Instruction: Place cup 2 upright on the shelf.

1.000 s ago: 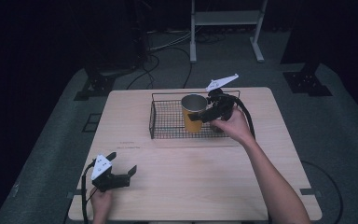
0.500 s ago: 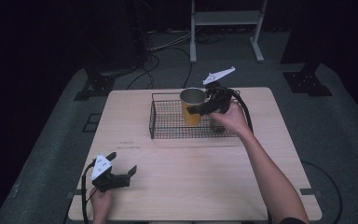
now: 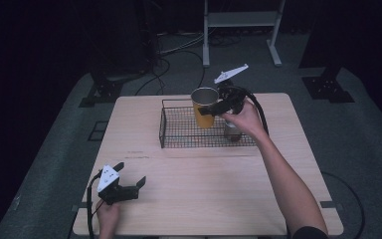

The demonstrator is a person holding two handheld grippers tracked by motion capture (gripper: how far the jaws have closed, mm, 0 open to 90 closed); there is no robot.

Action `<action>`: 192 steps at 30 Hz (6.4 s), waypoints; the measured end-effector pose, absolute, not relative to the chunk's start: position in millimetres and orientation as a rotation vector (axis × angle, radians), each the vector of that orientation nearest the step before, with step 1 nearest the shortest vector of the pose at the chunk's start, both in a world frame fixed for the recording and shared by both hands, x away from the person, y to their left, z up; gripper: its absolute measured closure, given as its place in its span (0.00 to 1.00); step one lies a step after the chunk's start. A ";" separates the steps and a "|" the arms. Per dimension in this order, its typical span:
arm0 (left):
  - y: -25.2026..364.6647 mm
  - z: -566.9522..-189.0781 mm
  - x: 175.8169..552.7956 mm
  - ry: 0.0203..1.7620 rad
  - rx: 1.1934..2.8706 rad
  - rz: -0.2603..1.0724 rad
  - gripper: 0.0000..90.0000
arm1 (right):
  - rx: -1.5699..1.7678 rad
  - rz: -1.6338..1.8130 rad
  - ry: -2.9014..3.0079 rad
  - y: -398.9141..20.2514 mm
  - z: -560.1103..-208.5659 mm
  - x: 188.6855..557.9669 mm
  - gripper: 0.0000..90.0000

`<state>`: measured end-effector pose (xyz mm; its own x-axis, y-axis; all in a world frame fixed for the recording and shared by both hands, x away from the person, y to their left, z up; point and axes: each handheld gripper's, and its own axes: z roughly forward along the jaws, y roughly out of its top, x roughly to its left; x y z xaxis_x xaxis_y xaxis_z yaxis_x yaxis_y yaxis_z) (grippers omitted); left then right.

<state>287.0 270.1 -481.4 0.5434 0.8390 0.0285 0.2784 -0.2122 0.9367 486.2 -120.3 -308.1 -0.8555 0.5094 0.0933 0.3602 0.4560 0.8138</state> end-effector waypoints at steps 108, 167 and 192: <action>269.8 -481.6 287.1 0.936 1.755 0.680 0.00 | 0.948 1.005 2.588 -74.9 -415.2 531.6 0.15; 269.8 -481.4 287.3 0.945 1.758 0.684 0.00 | 0.909 1.246 2.520 -105.2 -376.4 506.0 0.01; 268.6 -481.7 287.2 0.934 1.770 0.690 0.00 | 0.921 1.263 2.516 -143.1 -375.2 478.2 0.01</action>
